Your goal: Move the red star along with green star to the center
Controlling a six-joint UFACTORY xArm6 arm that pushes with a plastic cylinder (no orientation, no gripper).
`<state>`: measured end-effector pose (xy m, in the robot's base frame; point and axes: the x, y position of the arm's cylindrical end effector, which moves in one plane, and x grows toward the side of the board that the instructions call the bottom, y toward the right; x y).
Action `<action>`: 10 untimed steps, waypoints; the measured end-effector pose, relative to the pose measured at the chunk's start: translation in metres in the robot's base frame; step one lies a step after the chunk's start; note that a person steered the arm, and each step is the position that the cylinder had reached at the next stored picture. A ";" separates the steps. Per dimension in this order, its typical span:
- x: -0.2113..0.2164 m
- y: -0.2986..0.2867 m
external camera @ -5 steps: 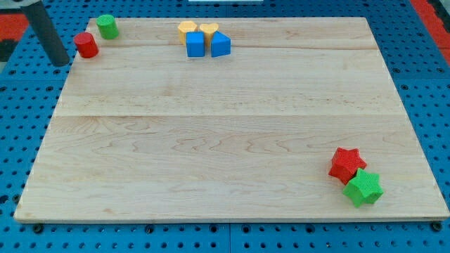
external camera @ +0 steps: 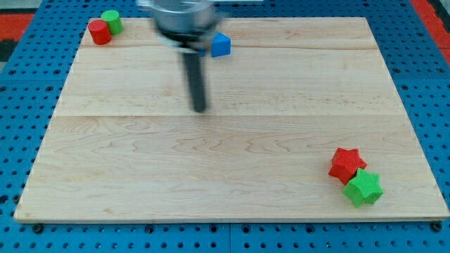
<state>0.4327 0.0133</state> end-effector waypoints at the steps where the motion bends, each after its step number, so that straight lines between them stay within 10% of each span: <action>1: 0.017 0.131; 2: 0.095 0.238; 4: 0.184 0.199; 6: 0.112 0.109; 10: 0.074 0.183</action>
<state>0.5071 0.1967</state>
